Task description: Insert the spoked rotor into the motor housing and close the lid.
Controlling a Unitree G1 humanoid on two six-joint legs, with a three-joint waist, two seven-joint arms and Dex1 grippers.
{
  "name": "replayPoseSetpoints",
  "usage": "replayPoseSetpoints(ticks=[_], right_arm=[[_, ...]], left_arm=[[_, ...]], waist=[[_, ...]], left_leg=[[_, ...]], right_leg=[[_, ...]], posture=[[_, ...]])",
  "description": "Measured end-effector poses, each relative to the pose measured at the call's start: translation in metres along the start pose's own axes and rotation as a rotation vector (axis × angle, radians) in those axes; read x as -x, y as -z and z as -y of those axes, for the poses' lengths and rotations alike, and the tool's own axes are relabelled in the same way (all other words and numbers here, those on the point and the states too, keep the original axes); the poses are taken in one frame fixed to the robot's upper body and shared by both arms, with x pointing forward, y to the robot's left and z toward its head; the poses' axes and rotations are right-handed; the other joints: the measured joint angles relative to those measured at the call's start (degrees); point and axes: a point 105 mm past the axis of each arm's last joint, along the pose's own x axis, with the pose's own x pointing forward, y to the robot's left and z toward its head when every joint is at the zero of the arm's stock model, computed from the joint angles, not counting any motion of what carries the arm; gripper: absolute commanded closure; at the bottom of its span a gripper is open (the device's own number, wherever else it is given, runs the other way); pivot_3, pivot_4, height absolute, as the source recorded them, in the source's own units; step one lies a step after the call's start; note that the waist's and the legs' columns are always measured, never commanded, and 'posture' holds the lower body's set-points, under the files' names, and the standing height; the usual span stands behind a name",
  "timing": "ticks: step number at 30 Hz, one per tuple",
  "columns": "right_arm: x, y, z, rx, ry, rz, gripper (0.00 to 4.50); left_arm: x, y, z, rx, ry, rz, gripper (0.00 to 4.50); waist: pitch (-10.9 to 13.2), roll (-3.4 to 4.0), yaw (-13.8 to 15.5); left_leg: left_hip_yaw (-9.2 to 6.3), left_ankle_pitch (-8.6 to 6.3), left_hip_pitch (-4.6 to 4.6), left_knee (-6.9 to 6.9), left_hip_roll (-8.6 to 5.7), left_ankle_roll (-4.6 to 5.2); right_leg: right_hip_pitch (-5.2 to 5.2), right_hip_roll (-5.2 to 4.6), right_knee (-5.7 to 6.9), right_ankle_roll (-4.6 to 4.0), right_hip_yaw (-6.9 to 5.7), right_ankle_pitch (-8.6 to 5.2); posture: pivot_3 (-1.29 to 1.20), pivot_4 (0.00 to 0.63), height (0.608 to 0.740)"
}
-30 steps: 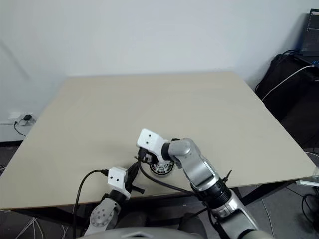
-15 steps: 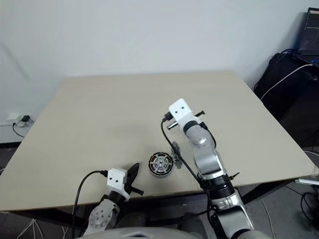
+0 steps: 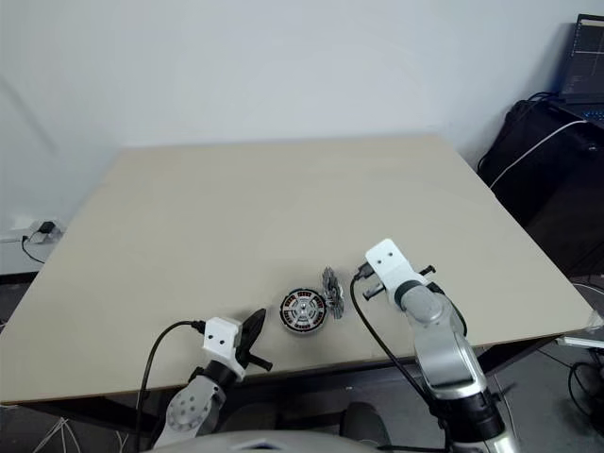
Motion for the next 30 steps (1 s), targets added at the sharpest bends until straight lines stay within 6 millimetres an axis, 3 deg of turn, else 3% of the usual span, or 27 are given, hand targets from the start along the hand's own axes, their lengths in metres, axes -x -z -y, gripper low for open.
replayPoseSetpoints(ticks=[7, 14, 21, 30], right_arm=[[0.02, -0.035, -0.041, -0.04, -0.312, 0.215, 4.46], [0.029, -0.039, -0.064, 0.005, -0.517, 0.226, 4.46], [0.02, -0.042, -0.059, 0.034, -0.478, 0.214, 4.46], [0.012, -0.04, -0.085, 0.023, -0.565, 0.2, 4.46]], left_arm=[[0.001, -0.003, 0.0, -0.001, 0.016, -0.004, 4.5], [0.002, -0.002, 0.0, -0.003, 0.019, -0.008, 4.5], [0.002, -0.002, -0.001, 0.0, 0.008, -0.005, 4.5], [0.002, 0.003, -0.003, -0.002, 0.005, -0.007, 4.5]], waist=[[0.1, -0.11, 0.0], [0.1, -0.16, 0.1], [0.1, -0.19, 0.2], [0.1, -0.2, 0.2]], left_leg=[[0.0, 0.0, 0.01, 0.04, 0.02, 0.0], [-0.02, -0.01, 0.01, 0.04, 0.03, 0.01], [-0.01, -0.01, 0.0, 0.04, 0.03, 0.0], [-0.01, -0.02, 0.0, 0.05, 0.03, 0.01]], right_leg=[[0.04, 0.01, -0.01, 0.06, 0.0, -0.01], [0.03, -0.01, -0.02, 0.05, 0.0, -0.01], [0.03, -0.04, -0.02, 0.05, 0.0, 0.0], [0.03, -0.04, -0.03, 0.04, 0.0, 0.01]], posture=[[0.0, 0.0, 0.74], [0.0, 0.0, 0.74], [0.0, 0.0, 0.74], [0.0, 0.0, 0.74]])
